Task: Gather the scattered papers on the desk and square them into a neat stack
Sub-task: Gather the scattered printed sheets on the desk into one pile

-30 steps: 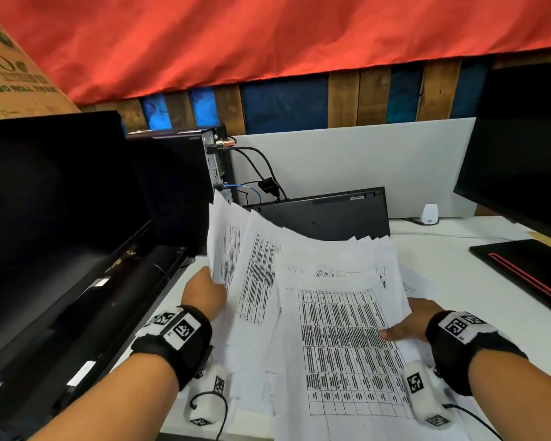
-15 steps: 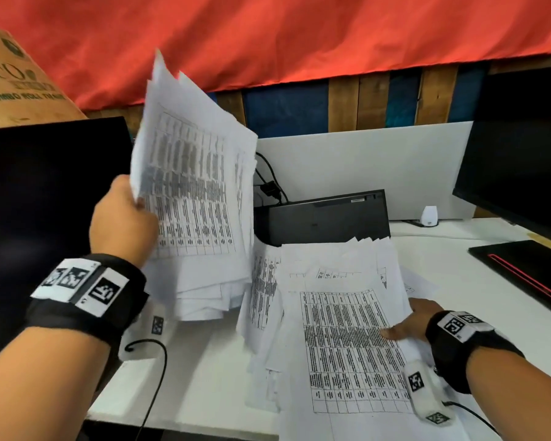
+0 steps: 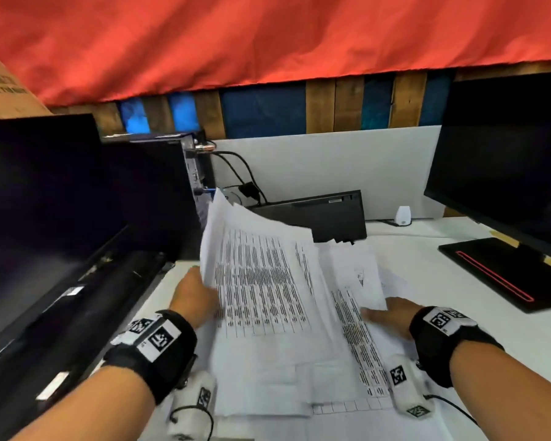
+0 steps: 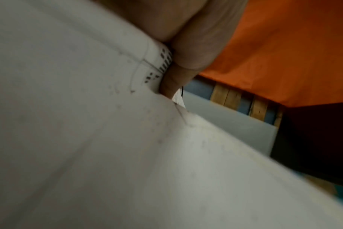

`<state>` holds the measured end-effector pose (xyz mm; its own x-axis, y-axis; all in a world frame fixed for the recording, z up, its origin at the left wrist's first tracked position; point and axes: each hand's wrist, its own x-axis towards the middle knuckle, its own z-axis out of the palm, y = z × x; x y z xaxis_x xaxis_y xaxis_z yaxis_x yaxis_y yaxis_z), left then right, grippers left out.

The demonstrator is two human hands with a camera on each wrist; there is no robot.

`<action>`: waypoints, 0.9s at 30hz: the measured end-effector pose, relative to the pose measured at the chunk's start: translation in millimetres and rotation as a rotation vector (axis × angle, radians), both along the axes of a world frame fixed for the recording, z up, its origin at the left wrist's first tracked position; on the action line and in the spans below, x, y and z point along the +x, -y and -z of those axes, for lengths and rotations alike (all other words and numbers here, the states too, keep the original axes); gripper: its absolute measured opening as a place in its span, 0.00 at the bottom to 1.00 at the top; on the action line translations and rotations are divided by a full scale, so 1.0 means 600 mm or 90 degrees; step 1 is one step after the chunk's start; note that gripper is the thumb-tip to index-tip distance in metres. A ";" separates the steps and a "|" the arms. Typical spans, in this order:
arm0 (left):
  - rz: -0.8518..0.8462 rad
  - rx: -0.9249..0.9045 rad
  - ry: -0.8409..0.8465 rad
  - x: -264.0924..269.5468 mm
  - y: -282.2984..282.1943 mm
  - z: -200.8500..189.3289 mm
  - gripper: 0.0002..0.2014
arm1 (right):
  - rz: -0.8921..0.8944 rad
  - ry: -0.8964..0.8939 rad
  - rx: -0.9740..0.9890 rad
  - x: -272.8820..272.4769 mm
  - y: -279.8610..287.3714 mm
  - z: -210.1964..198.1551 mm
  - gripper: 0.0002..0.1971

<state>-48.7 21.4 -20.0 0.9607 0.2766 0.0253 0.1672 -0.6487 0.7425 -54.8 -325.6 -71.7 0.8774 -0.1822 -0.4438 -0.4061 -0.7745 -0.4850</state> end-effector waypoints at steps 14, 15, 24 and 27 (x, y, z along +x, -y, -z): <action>0.214 -0.005 -0.340 0.001 0.124 0.062 0.36 | -0.010 -0.013 -0.096 0.023 0.001 0.032 0.48; 0.218 0.010 -0.358 0.005 0.115 0.055 0.36 | -0.014 -0.001 -0.115 0.025 0.003 0.035 0.45; 0.042 0.244 -0.323 0.066 0.017 0.026 0.27 | -0.017 0.023 -0.161 0.031 -0.006 0.037 0.36; 0.071 0.201 -0.301 0.070 0.036 0.021 0.24 | -0.018 0.019 -0.160 0.031 -0.003 0.040 0.37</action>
<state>-6.7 0.0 -32.3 0.9107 0.2213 -0.3488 0.3512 -0.8593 0.3718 -36.1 -323.8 -95.8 0.8956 -0.2596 -0.3613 -0.3716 -0.8830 -0.2867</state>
